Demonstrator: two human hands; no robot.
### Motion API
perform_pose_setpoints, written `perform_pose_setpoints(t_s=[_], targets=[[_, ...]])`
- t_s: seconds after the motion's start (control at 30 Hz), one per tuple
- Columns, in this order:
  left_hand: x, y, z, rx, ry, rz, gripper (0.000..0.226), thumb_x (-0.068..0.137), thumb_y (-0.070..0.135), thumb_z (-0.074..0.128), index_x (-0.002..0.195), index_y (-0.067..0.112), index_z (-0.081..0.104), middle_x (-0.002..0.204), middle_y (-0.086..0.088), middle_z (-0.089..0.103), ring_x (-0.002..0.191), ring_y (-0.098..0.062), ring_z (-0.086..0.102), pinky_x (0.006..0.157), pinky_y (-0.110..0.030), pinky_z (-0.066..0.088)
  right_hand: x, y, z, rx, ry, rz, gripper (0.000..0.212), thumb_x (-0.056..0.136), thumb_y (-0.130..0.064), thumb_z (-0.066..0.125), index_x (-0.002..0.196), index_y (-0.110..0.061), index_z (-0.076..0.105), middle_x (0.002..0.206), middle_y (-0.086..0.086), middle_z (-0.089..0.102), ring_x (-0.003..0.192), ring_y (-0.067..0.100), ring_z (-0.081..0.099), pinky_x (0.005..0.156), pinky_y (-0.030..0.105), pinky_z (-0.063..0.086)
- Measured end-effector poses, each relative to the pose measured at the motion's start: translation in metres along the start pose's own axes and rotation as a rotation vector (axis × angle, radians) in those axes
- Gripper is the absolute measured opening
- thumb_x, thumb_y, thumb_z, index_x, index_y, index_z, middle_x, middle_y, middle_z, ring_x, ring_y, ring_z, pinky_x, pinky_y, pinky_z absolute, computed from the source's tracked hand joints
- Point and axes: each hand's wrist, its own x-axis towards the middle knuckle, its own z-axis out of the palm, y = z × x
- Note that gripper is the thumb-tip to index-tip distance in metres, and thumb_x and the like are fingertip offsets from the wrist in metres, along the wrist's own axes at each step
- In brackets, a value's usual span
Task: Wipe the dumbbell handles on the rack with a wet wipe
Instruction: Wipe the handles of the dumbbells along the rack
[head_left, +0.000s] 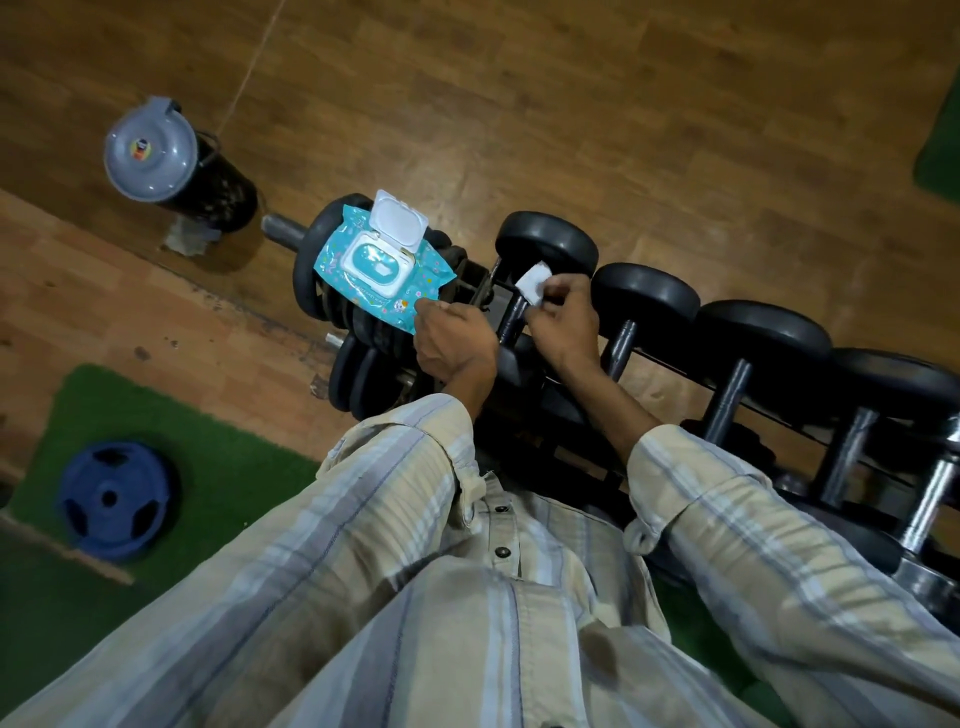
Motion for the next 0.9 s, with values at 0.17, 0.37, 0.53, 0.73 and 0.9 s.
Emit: perform_pose_setpoints(t_s=[0.17, 0.37, 0.53, 0.73, 0.9], targets=[[-0.001, 0.001, -0.001, 0.012, 0.002, -0.001, 0.022, 0.095, 0.024, 0.048, 0.104, 0.007, 0.059, 0.103, -0.015, 0.067, 0.096, -0.035, 0.064, 0.079, -0.037, 0.047, 0.024, -0.016, 0.001, 0.657, -0.095, 0.369, 0.011, 0.056, -0.006, 0.061, 0.064, -0.012, 0.056, 0.081, 0.007, 0.055, 0.078, 0.027, 0.054, 0.069, 0.039, 0.051], [-0.004, 0.003, -0.005, 0.009, 0.006, 0.001, 0.020, 0.094, 0.019, 0.050, 0.104, 0.006, 0.061, 0.108, -0.018, 0.068, 0.102, -0.037, 0.062, 0.080, -0.038, 0.044, 0.025, -0.014, -0.006, 0.711, -0.269, 0.508, 0.020, 0.076, -0.018, 0.055, 0.057, -0.020, 0.060, 0.071, 0.003, 0.064, 0.075, 0.025, 0.060, 0.069, 0.031, 0.047], [-0.003, 0.005, -0.006, -0.004, -0.020, -0.006, 0.025, 0.093, 0.020, 0.049, 0.109, 0.004, 0.061, 0.109, -0.019, 0.067, 0.103, -0.038, 0.062, 0.081, -0.039, 0.046, 0.020, 0.004, 0.000, 0.467, -0.311, 0.523, 0.039, 0.074, -0.040, 0.063, 0.099, -0.011, 0.070, 0.090, 0.009, 0.072, 0.082, 0.027, 0.065, 0.082, 0.034, 0.048], [-0.009, 0.006, -0.020, 0.061, -0.109, 0.026, 0.035, 0.091, 0.028, 0.047, 0.115, 0.005, 0.055, 0.115, -0.017, 0.064, 0.107, -0.037, 0.060, 0.088, -0.047, 0.051, 0.004, -0.001, 0.000, 0.242, -0.177, 0.493, 0.015, 0.091, -0.022, 0.052, 0.077, -0.020, 0.047, 0.057, 0.000, 0.042, 0.040, 0.012, 0.032, 0.040, 0.022, 0.024], [-0.018, 0.001, -0.040, 0.031, -0.164, 0.080, 0.026, 0.087, 0.025, 0.056, 0.109, 0.012, 0.054, 0.116, -0.014, 0.061, 0.113, -0.036, 0.055, 0.091, -0.049, 0.050, 0.000, 0.004, -0.003, 0.084, -0.076, 0.352, 0.004, 0.076, -0.013, 0.063, 0.078, -0.010, 0.061, 0.074, 0.015, 0.059, 0.064, 0.026, 0.058, 0.062, 0.041, 0.051]])
